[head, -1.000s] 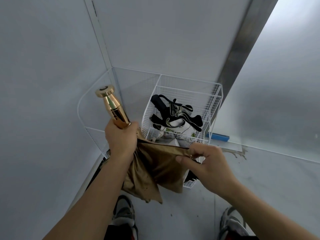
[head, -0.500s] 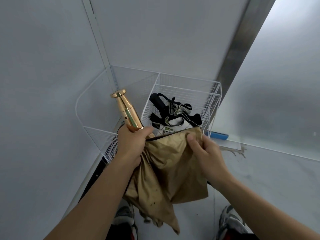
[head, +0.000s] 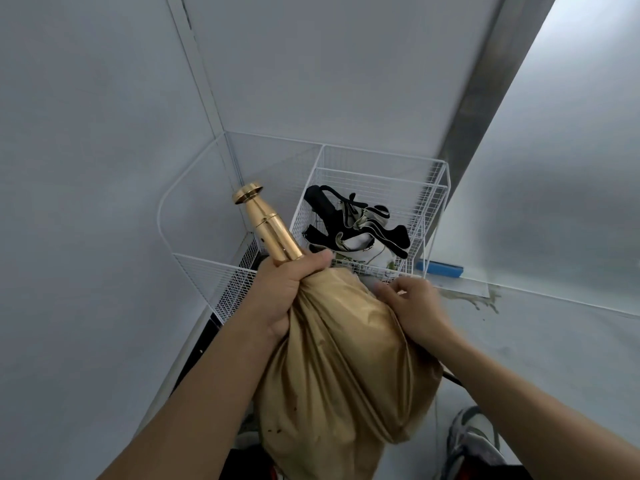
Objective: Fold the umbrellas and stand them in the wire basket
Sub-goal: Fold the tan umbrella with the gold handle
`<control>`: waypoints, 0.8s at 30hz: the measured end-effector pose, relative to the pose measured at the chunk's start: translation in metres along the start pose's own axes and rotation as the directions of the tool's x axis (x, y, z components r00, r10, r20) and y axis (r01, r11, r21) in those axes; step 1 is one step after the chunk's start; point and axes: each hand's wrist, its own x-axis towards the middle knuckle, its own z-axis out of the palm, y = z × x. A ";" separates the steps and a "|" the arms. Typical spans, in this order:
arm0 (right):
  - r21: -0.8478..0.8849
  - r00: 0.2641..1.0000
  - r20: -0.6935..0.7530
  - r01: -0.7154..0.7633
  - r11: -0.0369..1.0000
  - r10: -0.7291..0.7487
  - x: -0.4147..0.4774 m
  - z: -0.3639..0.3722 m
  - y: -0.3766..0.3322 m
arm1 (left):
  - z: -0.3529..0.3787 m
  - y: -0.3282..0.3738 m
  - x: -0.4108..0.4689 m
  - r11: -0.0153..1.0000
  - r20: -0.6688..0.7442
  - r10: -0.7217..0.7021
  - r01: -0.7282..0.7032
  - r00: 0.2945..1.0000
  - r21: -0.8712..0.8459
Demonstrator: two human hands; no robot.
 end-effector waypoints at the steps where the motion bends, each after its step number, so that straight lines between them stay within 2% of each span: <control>1: 0.016 1.000 -0.003 -0.023 1.000 0.023 0.000 -0.004 0.000 | -0.005 0.001 0.003 1.000 -0.068 0.023 -0.021 0.997 0.020; 2: 0.107 0.999 0.026 -0.044 0.993 0.042 -0.001 -0.011 -0.003 | -0.010 0.003 0.005 0.999 -0.124 0.040 -0.036 0.992 0.028; 4: 0.286 0.971 0.232 -0.130 0.949 0.063 -0.005 -0.021 -0.010 | -0.021 0.008 0.010 0.999 -0.202 0.054 -0.051 0.978 0.017; 6: 0.178 0.904 0.422 -0.148 0.973 0.060 -0.013 -0.021 -0.011 | -0.028 0.013 0.015 0.999 -0.246 0.045 -0.050 0.968 -0.013; 7: 0.125 0.900 0.432 -0.119 0.985 0.054 -0.016 -0.017 -0.009 | -0.032 0.015 0.016 0.999 -0.248 0.030 -0.038 0.968 -0.031; 10: 0.128 0.980 0.200 -0.004 0.992 -0.022 -0.014 -0.009 0.000 | -0.039 0.025 0.015 0.990 -0.159 -0.051 0.028 0.986 -0.141; 13: 0.100 0.995 0.040 0.087 0.991 -0.092 -0.008 -0.012 -0.001 | -0.044 0.029 0.013 0.972 -0.128 -0.085 0.054 0.988 -0.229; 15: -0.112 0.990 -0.046 0.127 0.985 -0.133 -0.005 -0.012 0.003 | -0.042 0.027 0.013 0.968 -0.140 -0.085 0.049 0.986 -0.244; 17: -0.315 0.964 -0.176 0.136 0.939 -0.199 -0.005 -0.015 0.003 | -0.041 0.025 0.016 0.976 -0.192 -0.088 0.046 0.978 -0.213; 18: -0.314 0.932 -0.252 0.177 0.933 -0.261 -0.008 -0.018 -0.001 | -0.041 0.025 0.017 0.979 -0.223 -0.092 0.048 0.970 -0.197; 20: -0.198 0.842 -0.328 0.381 0.903 -0.428 -0.020 -0.024 -0.015 | -0.042 0.026 0.020 0.980 -0.278 -0.104 0.052 0.955 -0.190; 21: -0.159 0.817 -0.289 0.473 0.867 -0.499 -0.030 -0.024 -0.025 | -0.041 0.025 0.021 0.980 -0.294 -0.113 0.058 0.949 -0.189; 22: -0.146 0.828 -0.181 0.511 0.847 -0.531 -0.040 -0.021 -0.033 | -0.039 0.024 0.021 0.978 -0.293 -0.126 0.069 0.948 -0.197; 23: -0.173 0.861 -0.019 0.499 0.849 -0.509 -0.049 -0.017 -0.038 | -0.035 0.022 0.020 0.974 -0.280 -0.144 0.086 0.949 -0.210; 24: -0.228 0.891 0.163 0.452 0.863 -0.424 -0.054 -0.010 -0.039 | -0.029 0.021 0.018 0.969 -0.250 -0.160 0.104 0.955 -0.223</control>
